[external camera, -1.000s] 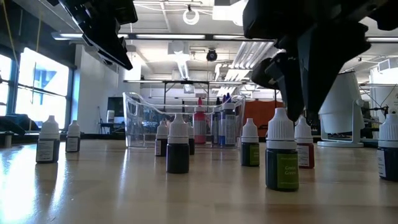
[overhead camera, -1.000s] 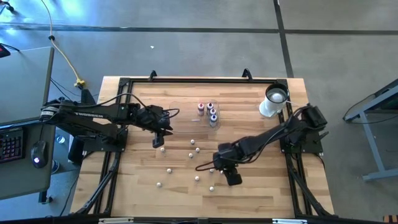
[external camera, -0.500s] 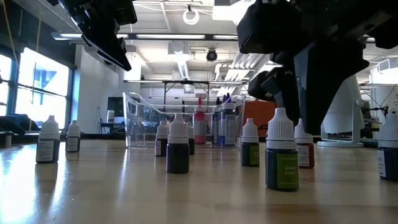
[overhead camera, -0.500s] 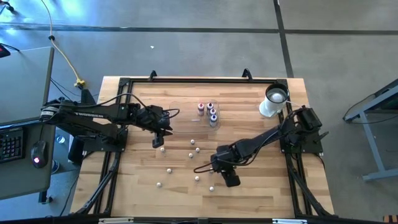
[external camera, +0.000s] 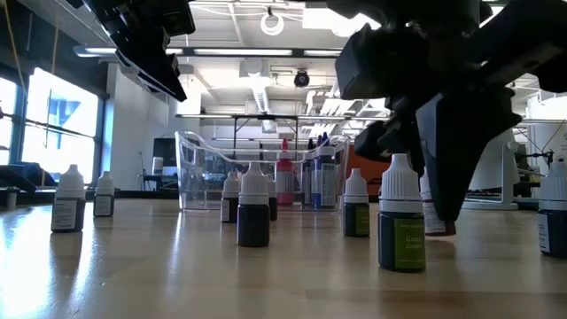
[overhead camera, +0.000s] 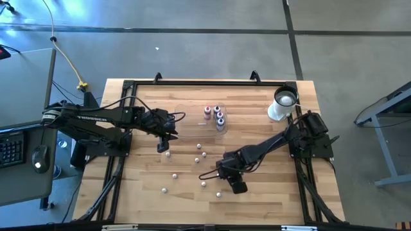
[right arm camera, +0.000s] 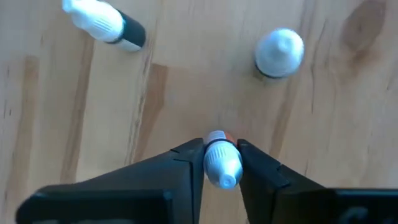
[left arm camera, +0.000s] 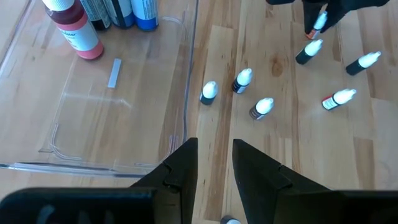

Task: Pick & Place food coloring
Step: Put the small orange food coloring bottle into the transparent bin

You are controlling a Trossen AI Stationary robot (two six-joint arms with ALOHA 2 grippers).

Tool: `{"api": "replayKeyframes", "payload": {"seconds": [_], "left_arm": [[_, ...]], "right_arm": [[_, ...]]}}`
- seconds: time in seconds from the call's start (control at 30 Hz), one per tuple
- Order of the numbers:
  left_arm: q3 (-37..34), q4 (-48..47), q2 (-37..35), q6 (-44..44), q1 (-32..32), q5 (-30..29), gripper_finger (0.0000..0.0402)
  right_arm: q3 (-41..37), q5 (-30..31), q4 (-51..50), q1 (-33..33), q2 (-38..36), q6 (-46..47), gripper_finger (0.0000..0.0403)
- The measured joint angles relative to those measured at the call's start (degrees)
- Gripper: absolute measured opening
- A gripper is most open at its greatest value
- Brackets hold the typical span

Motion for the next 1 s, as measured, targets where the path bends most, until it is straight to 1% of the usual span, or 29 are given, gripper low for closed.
{"api": "replayKeyframes", "payload": {"seconds": [0.13, 0.27, 0.33, 0.43, 0.53, 0.6, 0.67, 0.8, 0.9, 1.0], "left_arm": [[0.0, 0.0, 0.0, 0.0, 0.0, 0.0, 0.0099], [0.0, 0.1, 0.0, 0.0, 0.0, 0.0, 0.0099], [0.0, 0.5, 0.0, 0.0, 0.0, -0.1, 0.0099], [0.0, 0.5, 0.0, 1.3, 0.0, -0.1, 0.0099], [0.0, 0.6, 0.0, 2.1, 0.0, -0.1, 0.0099], [0.0, 0.7, 0.0, 2.1, 0.0, -0.1, 0.0099], [0.0, 0.8, 0.0, 2.2, 0.0, -0.1, 0.0099], [0.0, 0.9, 0.0, 2.2, 0.0, -0.2, 0.0099], [0.0, 0.9, 0.0, 2.2, 0.0, -0.2, 0.0099], [0.0, 0.9, 0.0, 2.2, 0.0, -0.2, 0.0099]], "right_arm": [[0.1, -1.9, -1.2, -1.2, -0.4, -1.2, 0.0068], [2.4, -1.0, -7.6, -2.9, -2.1, -5.8, 0.0072], [5.0, 1.9, -12.4, -4.1, -4.0, -9.0, 0.0076], [9.6, 8.5, -18.0, -6.2, -6.5, -15.7, 0.0074], [13.9, 14.5, -18.8, -9.6, -8.5, -23.7, 0.0068], [16.4, 16.2, -18.7, -13.1, -8.7, -28.0, 0.0068], [17.2, 15.9, -17.2, -17.1, -8.3, -32.9, 0.0072], [18.1, 13.6, -13.6, -24.7, -6.7, -41.8, 0.0079], [19.7, 9.6, -12.5, -29.3, -4.6, -45.2, 0.008], [22.0, 4.6, -13.8, -32.3, -1.4, -46.6, 0.0082]]}}
